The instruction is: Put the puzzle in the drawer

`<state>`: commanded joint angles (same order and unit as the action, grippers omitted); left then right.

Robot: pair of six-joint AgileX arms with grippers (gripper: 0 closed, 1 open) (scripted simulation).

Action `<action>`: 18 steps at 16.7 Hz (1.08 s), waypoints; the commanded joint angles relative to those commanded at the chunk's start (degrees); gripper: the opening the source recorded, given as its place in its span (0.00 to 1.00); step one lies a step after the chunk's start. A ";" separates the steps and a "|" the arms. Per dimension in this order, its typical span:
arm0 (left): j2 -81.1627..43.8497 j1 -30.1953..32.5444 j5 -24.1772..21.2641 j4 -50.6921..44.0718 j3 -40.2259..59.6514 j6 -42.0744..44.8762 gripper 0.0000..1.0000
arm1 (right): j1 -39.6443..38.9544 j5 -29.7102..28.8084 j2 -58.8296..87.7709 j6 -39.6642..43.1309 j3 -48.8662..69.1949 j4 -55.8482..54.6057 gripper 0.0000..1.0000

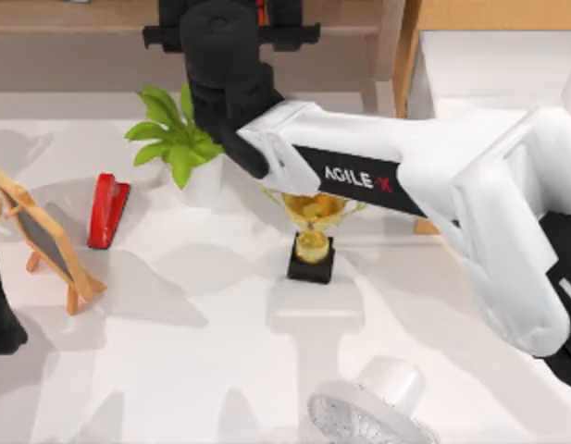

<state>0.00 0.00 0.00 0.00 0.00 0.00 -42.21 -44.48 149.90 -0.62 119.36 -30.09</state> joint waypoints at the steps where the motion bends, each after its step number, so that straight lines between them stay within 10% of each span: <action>1: 0.00 0.00 0.00 0.00 0.00 0.00 1.00 | 0.00 0.00 0.00 0.00 0.00 0.00 0.40; 6: 0.00 0.00 0.00 0.00 0.00 0.00 1.00 | 0.00 0.00 0.00 0.00 0.00 0.00 0.02; 18: 0.00 0.00 0.00 0.00 0.00 0.00 1.00 | -0.70 -0.45 -1.96 -0.14 -1.94 -0.02 0.00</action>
<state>0.00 0.00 0.00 0.00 0.00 0.00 -42.91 -44.93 147.94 -0.76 117.42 -30.11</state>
